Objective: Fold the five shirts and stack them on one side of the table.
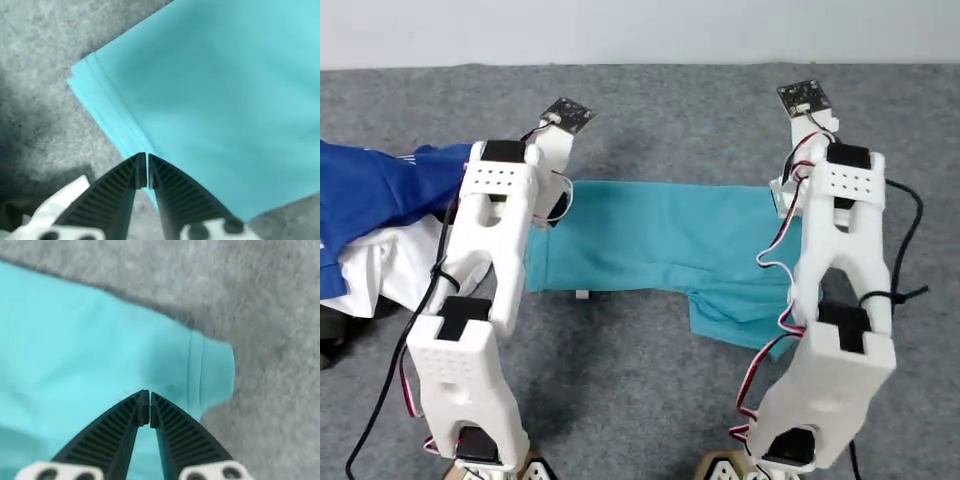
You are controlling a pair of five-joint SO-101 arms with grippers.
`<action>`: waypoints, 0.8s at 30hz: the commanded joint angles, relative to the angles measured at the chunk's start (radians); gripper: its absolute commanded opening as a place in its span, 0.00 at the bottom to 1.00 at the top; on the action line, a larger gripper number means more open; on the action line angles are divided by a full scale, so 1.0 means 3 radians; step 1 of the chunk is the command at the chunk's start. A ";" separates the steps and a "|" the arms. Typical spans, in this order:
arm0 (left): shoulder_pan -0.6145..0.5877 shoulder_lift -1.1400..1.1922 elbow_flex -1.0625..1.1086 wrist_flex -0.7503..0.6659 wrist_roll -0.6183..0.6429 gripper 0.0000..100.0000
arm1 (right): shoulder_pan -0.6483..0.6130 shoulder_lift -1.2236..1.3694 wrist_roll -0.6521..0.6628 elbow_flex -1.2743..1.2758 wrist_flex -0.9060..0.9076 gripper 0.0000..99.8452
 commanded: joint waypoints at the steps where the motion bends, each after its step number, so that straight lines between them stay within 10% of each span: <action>1: 0.0061 -0.0036 -0.0243 0.0235 0.0010 0.01 | 0.0079 0.0161 -0.0036 -0.0026 -0.0401 0.01; 24: 0.0082 -0.0041 -0.0284 0.0409 0.0005 0.01 | 0.0207 0.0325 -0.0031 -0.0373 -0.0693 0.01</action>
